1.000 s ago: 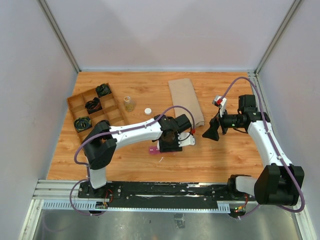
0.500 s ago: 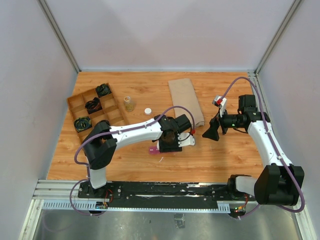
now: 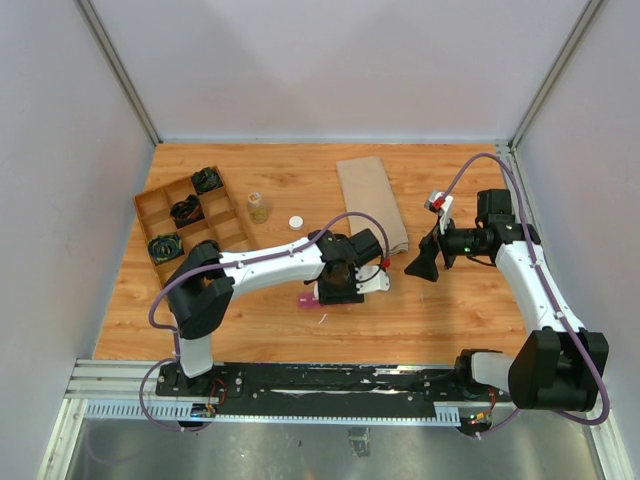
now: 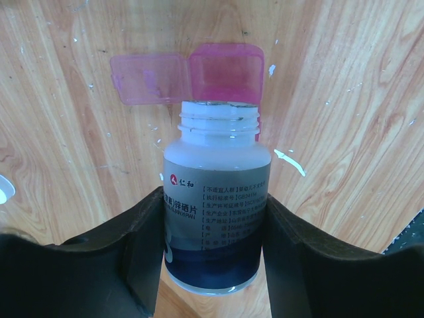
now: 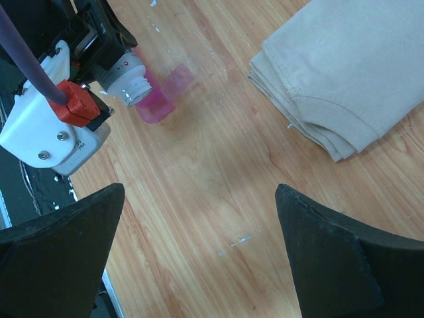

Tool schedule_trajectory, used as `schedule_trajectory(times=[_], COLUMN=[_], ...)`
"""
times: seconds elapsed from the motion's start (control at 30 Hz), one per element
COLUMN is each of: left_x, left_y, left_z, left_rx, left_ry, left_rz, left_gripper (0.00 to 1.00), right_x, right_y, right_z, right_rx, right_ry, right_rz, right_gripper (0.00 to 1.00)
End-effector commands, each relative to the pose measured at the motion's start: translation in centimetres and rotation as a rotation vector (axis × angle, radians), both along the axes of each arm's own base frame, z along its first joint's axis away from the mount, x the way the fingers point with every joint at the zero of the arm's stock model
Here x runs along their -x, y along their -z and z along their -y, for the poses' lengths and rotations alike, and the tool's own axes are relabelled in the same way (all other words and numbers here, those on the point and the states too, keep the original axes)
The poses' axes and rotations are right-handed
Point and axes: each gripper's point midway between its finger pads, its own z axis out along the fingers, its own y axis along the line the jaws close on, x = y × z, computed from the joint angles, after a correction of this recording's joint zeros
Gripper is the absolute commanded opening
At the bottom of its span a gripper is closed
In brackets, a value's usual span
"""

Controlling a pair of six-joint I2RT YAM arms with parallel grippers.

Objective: Sort the pills into containers
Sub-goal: Pour the pill into the pill container.

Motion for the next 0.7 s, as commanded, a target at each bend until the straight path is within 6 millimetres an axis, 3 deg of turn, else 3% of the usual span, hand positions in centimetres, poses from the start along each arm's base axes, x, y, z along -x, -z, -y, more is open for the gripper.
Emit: schedule_trajectory(times=[0.0, 0.07, 0.17, 0.23, 0.33, 0.4, 0.5, 0.6, 0.67], left_x=[0.4, 0.6, -0.1, 0.9, -0.1, 0.8, -0.2, 0.3, -0.4], left_y=[-0.1, -0.8, -0.2, -0.3, 0.0, -0.7, -0.4, -1.3, -0.8], left_z=[0.1, 0.8, -0.8, 0.3, -1.0, 0.2, -0.9, 0.1, -1.1], left_rx=[0.010, 0.044, -0.010, 0.019, -0.004, 0.018, -0.001, 0.029, -0.004], left_ry=[-0.002, 0.025, -0.029, 0.014, -0.037, 0.005, -0.025, 0.004, -0.018], left_rz=[-0.006, 0.011, 0.001, 0.000, 0.008, 0.008, 0.034, 0.042, 0.055], left_gripper=[0.00, 0.00, 0.00, 0.00, 0.00, 0.00, 0.00, 0.00, 0.00], right_x=[-0.5, -0.5, -0.5, -0.5, -0.5, -0.5, -0.5, -0.5, -0.6], right_y=[-1.3, -1.4, -1.3, -1.3, -1.4, -1.4, -1.4, -1.5, -1.5], right_z=[0.4, 0.4, 0.4, 0.4, 0.4, 0.4, 0.4, 0.4, 0.4], right_rx=[-0.016, -0.019, -0.018, -0.018, -0.019, -0.020, -0.021, -0.021, -0.023], right_ry=[0.010, 0.008, 0.010, 0.011, 0.011, 0.013, 0.012, 0.014, 0.014], right_rz=[0.028, 0.027, 0.025, 0.027, 0.028, 0.027, 0.025, 0.031, 0.028], right_gripper=[0.99, 0.99, 0.99, 0.99, 0.99, 0.99, 0.99, 0.98, 0.99])
